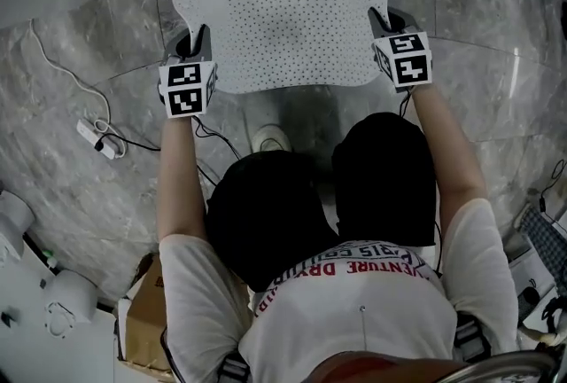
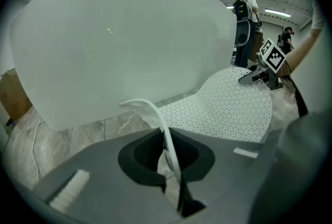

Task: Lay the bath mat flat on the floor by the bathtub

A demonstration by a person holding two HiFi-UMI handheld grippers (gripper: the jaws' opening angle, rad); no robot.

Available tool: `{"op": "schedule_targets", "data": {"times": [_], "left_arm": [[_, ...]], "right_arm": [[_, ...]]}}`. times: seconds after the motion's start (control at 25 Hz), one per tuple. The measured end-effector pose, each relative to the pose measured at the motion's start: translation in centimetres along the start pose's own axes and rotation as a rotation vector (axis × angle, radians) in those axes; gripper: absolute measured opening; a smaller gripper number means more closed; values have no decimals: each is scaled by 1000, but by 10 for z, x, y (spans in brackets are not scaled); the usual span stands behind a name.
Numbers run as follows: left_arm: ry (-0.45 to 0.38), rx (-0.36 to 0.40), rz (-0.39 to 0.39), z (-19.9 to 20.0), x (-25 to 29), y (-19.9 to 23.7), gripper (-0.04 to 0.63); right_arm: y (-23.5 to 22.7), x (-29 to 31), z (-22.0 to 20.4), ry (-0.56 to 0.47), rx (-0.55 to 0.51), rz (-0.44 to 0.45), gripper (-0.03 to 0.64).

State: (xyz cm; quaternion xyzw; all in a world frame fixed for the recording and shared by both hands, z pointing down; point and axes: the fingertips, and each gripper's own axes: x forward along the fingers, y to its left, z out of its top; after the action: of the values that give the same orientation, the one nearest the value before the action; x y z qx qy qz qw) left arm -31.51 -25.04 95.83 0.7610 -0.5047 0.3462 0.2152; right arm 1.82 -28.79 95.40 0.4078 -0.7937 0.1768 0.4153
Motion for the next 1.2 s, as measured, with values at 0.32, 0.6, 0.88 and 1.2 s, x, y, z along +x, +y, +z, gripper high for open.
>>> {"op": "schedule_targets", "data": {"times": [0.32, 0.6, 0.88, 1.2], "left_arm": [[116, -68, 78, -69, 38, 28, 18], [125, -411, 185, -118, 36, 58, 20], [150, -422, 244, -127, 31, 61, 355], [108, -443, 393, -121, 6, 86, 390]], "right_arm": [[-12, 34, -54, 107, -62, -29, 18], [-32, 43, -83, 164, 91, -34, 18], [-35, 48, -81, 157, 19, -84, 272], [-75, 32, -78, 132, 85, -249, 288]]}}
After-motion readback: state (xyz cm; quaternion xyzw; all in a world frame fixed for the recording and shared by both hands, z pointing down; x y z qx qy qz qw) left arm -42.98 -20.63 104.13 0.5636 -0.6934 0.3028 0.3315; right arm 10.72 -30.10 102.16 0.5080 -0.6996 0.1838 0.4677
